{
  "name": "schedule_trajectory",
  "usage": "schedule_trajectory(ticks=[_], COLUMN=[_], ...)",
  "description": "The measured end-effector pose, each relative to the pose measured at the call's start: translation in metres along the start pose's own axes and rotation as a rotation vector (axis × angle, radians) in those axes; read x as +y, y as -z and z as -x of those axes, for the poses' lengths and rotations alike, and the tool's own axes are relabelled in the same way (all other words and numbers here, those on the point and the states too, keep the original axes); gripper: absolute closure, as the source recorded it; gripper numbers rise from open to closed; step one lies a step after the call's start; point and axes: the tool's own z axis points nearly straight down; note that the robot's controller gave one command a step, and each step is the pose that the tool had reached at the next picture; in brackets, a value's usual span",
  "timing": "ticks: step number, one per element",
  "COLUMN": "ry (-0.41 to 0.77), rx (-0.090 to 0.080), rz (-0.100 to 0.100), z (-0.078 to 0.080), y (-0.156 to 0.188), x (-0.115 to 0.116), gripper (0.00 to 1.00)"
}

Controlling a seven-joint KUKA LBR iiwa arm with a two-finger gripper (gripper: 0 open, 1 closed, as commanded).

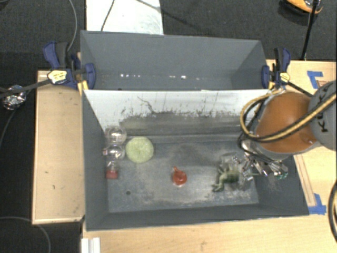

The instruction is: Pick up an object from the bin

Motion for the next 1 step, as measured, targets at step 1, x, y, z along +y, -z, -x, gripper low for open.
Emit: schedule_trajectory(ticks=[1], ry=[0.014], rx=[-0.004], rz=[0.0], z=[-0.0007], y=[0.0], x=[-0.003], gripper=[1.0])
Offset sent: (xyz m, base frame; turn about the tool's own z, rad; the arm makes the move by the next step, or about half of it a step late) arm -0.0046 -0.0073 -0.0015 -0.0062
